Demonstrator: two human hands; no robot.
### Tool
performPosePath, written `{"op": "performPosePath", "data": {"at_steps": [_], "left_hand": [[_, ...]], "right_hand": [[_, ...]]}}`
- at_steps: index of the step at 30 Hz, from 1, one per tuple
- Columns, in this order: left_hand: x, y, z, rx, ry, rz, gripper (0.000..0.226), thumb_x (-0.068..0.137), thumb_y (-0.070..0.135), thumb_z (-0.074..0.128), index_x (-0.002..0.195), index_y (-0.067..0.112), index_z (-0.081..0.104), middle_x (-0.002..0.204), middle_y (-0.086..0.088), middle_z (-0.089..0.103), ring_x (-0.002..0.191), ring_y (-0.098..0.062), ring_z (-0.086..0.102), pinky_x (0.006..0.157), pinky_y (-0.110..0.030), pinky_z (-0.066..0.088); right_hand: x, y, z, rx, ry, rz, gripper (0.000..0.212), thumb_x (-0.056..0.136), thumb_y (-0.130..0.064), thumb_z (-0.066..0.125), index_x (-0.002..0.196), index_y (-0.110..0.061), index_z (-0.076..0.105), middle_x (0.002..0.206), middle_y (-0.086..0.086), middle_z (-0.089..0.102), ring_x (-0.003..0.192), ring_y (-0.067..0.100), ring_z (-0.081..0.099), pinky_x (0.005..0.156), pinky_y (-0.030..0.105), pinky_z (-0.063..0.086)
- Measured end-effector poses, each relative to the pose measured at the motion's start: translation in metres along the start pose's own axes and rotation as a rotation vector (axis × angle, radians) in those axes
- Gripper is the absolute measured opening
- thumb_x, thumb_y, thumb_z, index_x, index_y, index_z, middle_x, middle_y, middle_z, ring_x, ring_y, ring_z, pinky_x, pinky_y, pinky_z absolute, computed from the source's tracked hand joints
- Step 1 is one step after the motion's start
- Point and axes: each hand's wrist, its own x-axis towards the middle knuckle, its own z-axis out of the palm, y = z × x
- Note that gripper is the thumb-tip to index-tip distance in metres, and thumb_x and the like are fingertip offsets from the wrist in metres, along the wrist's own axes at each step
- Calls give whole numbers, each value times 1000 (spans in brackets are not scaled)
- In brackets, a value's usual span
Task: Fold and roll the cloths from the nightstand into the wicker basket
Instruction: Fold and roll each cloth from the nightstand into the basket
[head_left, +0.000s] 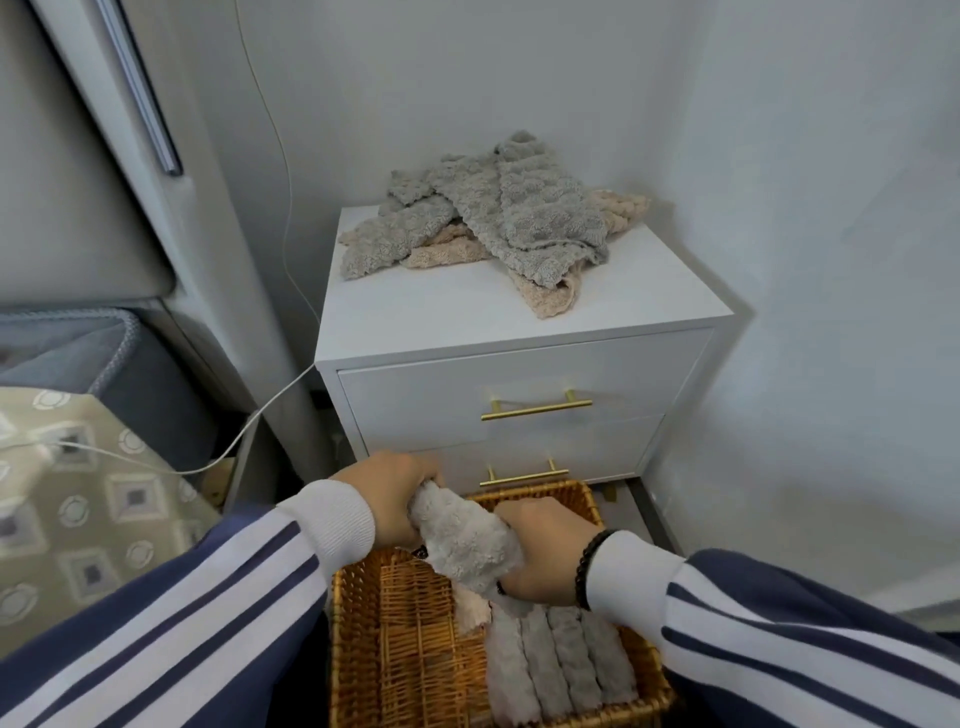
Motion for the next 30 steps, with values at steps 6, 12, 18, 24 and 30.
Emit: {"op": "performPosePath", "data": {"at_steps": [6, 12, 18, 24, 30], "left_hand": [[13, -16, 52, -13, -87, -86, 35, 76, 25, 70, 108, 30, 58, 105, 5, 64, 97, -18, 61, 84, -34, 53], [25, -23, 107, -25, -224, -141, 36, 84, 23, 63, 119, 29, 55, 115, 0, 62, 101, -23, 60, 88, -37, 53], [39, -34, 169, -155, -295, -267, 36, 89, 22, 53, 125, 23, 54, 124, -3, 57, 109, -24, 57, 94, -29, 45], [47, -42, 215, -275, -333, -448, 67, 90, 18, 51, 149, 32, 22, 148, -10, 33, 130, -32, 43, 109, -36, 35], [50, -36, 245, -466, -315, -548, 69, 92, 24, 48, 151, 37, 13, 153, -15, 22, 139, -35, 30, 114, -37, 25]], "right_hand": [[16, 8, 57, -73, 69, 1, 33, 84, -25, 58, 115, -19, 50, 109, 4, 51, 108, 29, 48, 88, 38, 44], [26, 16, 114, 103, -42, 140, 36, 90, -20, 51, 126, -15, 51, 112, 10, 64, 100, 30, 61, 81, 36, 52], [40, 18, 152, 92, -151, 183, 50, 94, -25, 51, 140, -14, 37, 127, 12, 57, 115, 31, 56, 97, 38, 45], [58, 15, 180, 285, -212, 337, 36, 91, -32, 47, 124, -18, 47, 121, 10, 60, 111, 32, 57, 89, 36, 47], [68, 22, 206, 327, -262, 442, 37, 89, -34, 49, 121, -16, 51, 120, 8, 60, 111, 29, 56, 92, 35, 47]]}}
